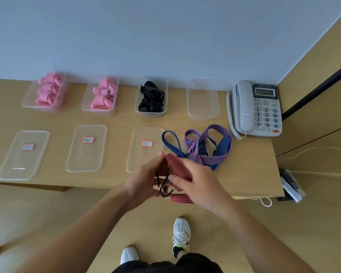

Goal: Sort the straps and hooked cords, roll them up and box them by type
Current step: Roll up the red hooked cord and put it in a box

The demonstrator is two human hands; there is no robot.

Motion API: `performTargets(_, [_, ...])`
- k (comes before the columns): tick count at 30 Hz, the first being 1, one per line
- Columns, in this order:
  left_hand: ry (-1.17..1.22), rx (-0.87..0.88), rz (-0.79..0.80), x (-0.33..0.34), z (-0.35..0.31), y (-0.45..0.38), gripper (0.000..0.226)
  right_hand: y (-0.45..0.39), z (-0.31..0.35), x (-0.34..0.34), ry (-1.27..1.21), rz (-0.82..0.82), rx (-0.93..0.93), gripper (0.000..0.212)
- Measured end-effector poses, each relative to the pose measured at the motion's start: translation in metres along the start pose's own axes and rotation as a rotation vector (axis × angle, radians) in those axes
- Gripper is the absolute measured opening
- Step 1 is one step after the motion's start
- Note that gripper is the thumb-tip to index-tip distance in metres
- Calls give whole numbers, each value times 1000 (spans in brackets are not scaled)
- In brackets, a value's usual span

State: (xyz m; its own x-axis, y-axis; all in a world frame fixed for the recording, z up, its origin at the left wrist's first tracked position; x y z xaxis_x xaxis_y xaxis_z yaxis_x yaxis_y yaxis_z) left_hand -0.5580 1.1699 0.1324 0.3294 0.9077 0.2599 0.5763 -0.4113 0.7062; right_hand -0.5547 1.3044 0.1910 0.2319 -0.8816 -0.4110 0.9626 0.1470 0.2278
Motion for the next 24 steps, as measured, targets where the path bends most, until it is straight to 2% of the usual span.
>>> performTargets(1, [24,-16,39,3,7,5,66,3,3,14,132,20,-37,30])
performTargets(3, [24,-21,58,4,17,14,51,10,0,43,262,78,-46,33])
performTargets(5, [51,4,-6,-3,25,17,20,19,-5,65,198,157,-29,34])
performTargets(7, [131,13,-120,-16,33,15,9,30,-7,73,45,172,8,36])
performTargets(8, [166,10,-174,-22,36,15,10,34,-10,70,-59,112,42,36])
performTargets(10, [184,6,-258,-35,41,16,16,36,-27,52,-278,-136,160,22])
performTargets(12, [159,10,-317,-45,45,17,19,35,-56,34,-316,-391,290,14])
performTargets(13, [141,15,-345,-50,47,18,21,30,-69,30,-291,-449,338,16])
performTargets(15, [111,18,-371,-55,49,20,24,13,-84,37,-256,-428,395,24])
performTargets(17, [108,7,-372,-55,50,22,30,-5,-89,52,-192,-375,431,42])
performTargets(20, [91,10,-358,-53,51,25,36,-24,-83,58,-21,-413,449,56])
performTargets(22, [94,31,-357,-54,51,25,39,-29,-83,60,29,-443,498,48])
performTargets(24, [93,43,-384,-58,53,24,38,-29,-87,62,-20,-471,533,29])
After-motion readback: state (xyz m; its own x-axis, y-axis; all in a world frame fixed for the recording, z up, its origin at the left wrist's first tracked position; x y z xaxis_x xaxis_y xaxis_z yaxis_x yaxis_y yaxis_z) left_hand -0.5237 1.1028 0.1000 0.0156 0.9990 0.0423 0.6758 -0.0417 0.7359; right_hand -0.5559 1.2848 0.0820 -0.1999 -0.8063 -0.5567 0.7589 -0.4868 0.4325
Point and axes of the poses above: each hand's wrist, its own y-axis away from the middle knuckle, its own x-axis out of the palm, z = x × y, the point moved 8 cm from there along -y, towards the middle knuckle, and after that the axes turned 8 degrees about -y, right-handed, at the moved point
